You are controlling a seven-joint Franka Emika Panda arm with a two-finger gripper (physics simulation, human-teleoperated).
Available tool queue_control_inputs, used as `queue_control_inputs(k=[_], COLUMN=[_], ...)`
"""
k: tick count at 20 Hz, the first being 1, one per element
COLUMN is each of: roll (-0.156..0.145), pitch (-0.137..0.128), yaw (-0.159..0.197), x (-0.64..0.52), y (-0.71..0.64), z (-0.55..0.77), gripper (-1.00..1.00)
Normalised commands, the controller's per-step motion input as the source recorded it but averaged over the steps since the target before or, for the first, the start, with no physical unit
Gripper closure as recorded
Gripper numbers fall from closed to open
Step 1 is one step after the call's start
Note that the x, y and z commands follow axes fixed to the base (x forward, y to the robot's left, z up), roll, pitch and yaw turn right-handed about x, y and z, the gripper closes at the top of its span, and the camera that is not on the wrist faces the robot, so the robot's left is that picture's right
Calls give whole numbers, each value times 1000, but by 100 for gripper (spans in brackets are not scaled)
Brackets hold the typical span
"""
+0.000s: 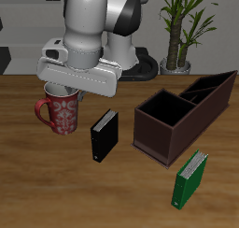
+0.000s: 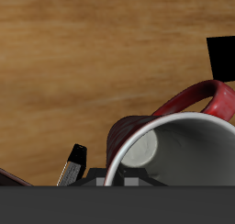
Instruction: Place the red mug into the left desk caddy's right compartment
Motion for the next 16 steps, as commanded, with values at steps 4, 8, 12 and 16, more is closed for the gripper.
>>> queue_control_inputs(k=[4, 8, 12, 16], roll=[-12, 61, 27, 57], pitch=[41, -21, -10, -22], yaw=[-32, 71, 60, 18], x=[-609, -390, -395, -556], y=[332, 422, 466, 608], z=[632, 286, 152, 94], gripper=[100, 100, 100, 100])
